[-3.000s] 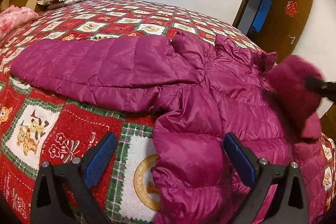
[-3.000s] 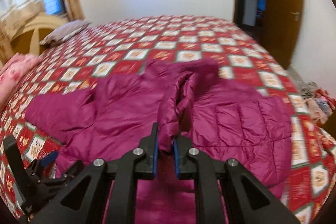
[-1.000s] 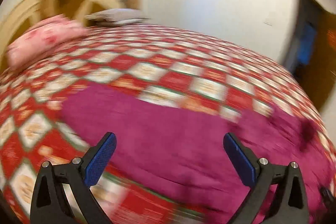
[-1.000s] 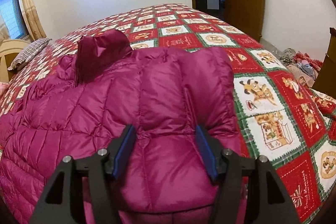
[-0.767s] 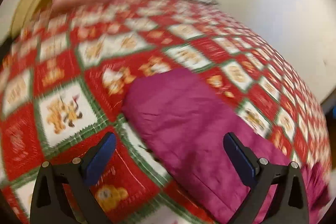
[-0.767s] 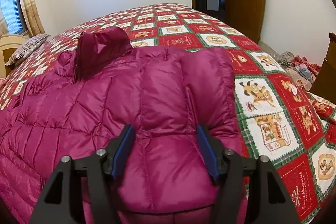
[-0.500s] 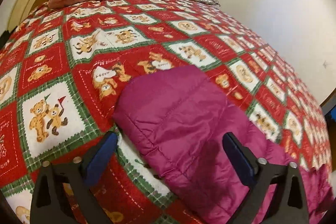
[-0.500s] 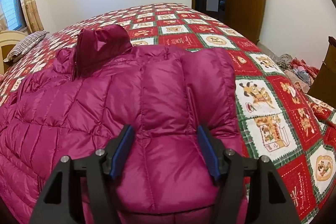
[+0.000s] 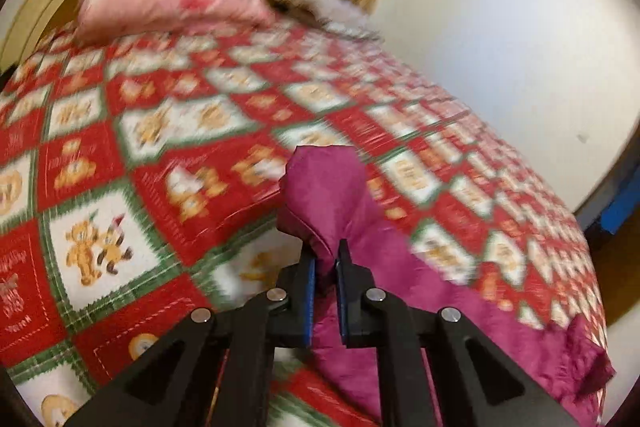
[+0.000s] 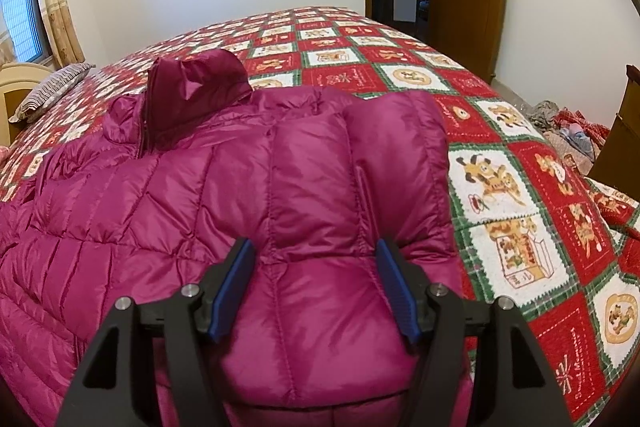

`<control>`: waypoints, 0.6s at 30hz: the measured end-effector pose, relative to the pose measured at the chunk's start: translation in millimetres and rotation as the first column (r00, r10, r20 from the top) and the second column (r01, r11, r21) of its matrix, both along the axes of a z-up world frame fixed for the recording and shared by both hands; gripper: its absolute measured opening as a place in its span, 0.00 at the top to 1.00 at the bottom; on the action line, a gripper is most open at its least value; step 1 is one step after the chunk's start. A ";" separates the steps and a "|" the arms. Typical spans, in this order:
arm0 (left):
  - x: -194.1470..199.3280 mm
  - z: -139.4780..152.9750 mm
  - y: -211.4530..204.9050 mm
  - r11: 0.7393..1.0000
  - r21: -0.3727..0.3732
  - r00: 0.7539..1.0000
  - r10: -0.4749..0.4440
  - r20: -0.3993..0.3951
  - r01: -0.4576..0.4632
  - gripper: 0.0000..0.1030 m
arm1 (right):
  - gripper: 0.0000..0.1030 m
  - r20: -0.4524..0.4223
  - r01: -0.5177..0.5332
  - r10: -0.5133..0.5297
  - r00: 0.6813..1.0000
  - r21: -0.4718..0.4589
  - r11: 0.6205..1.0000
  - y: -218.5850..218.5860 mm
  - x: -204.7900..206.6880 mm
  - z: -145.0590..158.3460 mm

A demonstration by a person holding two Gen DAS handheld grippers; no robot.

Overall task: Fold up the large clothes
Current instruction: 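Grasp the other sleeve cuff with the left tool and lift it, then fold the held sleeve across the jacket front with the left tool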

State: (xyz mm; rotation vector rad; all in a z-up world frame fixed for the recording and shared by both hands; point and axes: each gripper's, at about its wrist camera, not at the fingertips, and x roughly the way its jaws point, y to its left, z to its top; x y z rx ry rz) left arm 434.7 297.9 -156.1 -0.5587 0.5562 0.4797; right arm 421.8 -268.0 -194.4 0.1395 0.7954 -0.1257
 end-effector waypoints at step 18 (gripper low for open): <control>-59.9 85.2 -324.8 0.615 0.496 0.651 -0.749 0.123 0.613 0.92 | 0.36 0.019 0.002 -0.003 1.000 0.057 0.998 -7.4 -2.5 -0.3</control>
